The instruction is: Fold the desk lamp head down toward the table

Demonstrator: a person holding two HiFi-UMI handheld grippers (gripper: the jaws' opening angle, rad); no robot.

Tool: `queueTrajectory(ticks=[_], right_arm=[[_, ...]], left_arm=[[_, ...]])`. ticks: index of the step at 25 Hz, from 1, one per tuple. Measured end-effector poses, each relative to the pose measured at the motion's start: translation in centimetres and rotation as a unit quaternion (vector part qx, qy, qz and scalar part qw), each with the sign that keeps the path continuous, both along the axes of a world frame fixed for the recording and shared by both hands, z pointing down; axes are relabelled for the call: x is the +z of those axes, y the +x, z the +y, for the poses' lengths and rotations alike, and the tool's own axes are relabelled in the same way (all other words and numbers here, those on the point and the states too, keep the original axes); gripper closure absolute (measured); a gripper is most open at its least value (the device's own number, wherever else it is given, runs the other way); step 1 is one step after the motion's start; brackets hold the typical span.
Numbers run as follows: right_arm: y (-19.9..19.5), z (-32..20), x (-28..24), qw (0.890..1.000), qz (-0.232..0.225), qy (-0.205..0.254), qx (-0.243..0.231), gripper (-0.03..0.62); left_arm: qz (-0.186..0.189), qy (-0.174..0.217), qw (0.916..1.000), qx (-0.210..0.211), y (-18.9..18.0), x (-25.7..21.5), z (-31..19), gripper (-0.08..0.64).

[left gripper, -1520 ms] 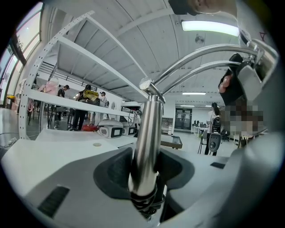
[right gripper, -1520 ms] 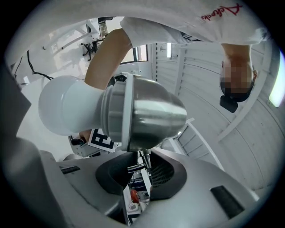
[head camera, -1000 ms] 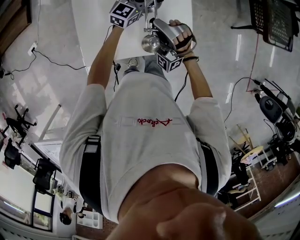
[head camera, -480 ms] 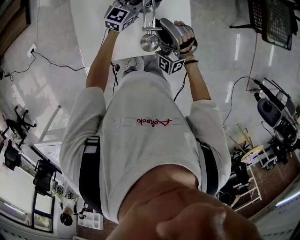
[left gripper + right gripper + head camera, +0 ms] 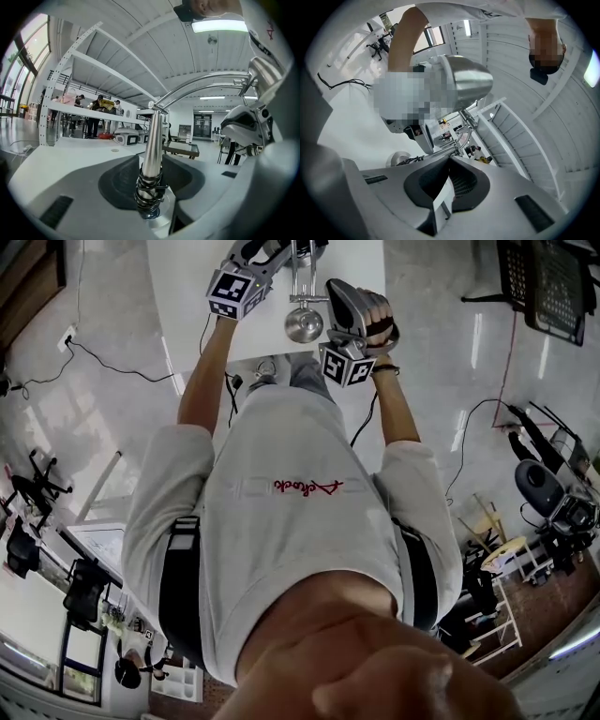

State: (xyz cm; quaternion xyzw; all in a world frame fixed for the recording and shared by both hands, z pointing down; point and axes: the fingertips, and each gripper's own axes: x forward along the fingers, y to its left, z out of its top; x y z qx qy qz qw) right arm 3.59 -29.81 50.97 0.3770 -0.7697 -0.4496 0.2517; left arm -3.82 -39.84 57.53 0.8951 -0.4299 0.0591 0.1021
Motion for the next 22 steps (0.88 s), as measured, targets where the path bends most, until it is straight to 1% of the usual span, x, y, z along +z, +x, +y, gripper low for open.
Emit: queueTrajectory(ticks=[1, 2, 5, 6, 7, 8, 11, 13, 14, 16, 17, 20, 22], right_arm=[[0.1, -0.1, 0.1, 1.000, -0.001, -0.007, 0.001, 0.574], [0.1, -0.3, 0.2, 1.000, -0.003, -0.013, 0.003, 0.572], [0.5, -0.7, 0.2, 0.999, -0.013, -0.028, 0.014, 0.574], [0.7, -0.9, 0.3, 0.999, -0.020, -0.035, 0.021, 0.574], [1.0, -1.1, 0.3, 0.998, -0.029, -0.044, 0.028, 0.572], [1.2, -1.3, 0.4, 0.997, -0.041, -0.055, 0.037, 0.574], [1.9, -1.7, 0.6, 0.990, -0.083, -0.091, 0.065, 0.574], [2.5, -1.8, 0.5, 0.982, -0.116, -0.119, 0.085, 0.574], [2.9, -1.9, 0.6, 0.977, -0.137, -0.136, 0.096, 0.574], [4.0, -1.9, 0.8, 0.960, -0.185, -0.177, 0.119, 0.574], [4.5, -1.9, 0.9, 0.947, -0.216, -0.201, 0.129, 0.574], [5.5, -1.7, 1.0, 0.898, -0.315, -0.270, 0.146, 0.574], [6.0, -1.2, 1.5, 0.867, -0.365, -0.307, 0.145, 0.574]], left_arm=[[0.000, 0.000, 1.0000, -0.004, -0.2, 0.0, 0.1, 0.389], [-0.001, 0.000, 1.0000, -0.007, -0.5, -0.1, 0.2, 0.391], [-0.006, 0.000, 0.9999, -0.011, -1.1, -0.5, 0.5, 0.447], [-0.006, 0.000, 0.9999, -0.012, -1.3, -0.6, 0.6, 0.482], [-0.008, 0.000, 0.9999, -0.014, -1.5, -0.7, 0.8, 0.493], [-0.011, 0.001, 0.9998, -0.016, -1.7, -0.8, 0.9, 0.525], [-0.015, -0.003, 0.9997, -0.017, -2.1, -0.7, 1.7, 0.534], [-0.013, -0.007, 0.9998, -0.016, -2.4, -0.6, 2.4, 0.534], [-0.013, -0.009, 0.9997, -0.016, -2.5, -0.7, 2.8, 0.534], [-0.013, -0.010, 0.9997, -0.017, -2.5, -0.8, 3.5, 0.534], [-0.012, -0.009, 0.9997, -0.017, -2.5, -0.9, 3.9, 0.534], [-0.012, -0.003, 0.9998, -0.015, -2.9, -1.4, 5.1, 0.534], [-0.011, 0.001, 0.9998, -0.015, -3.1, -2.0, 5.8, 0.534]])
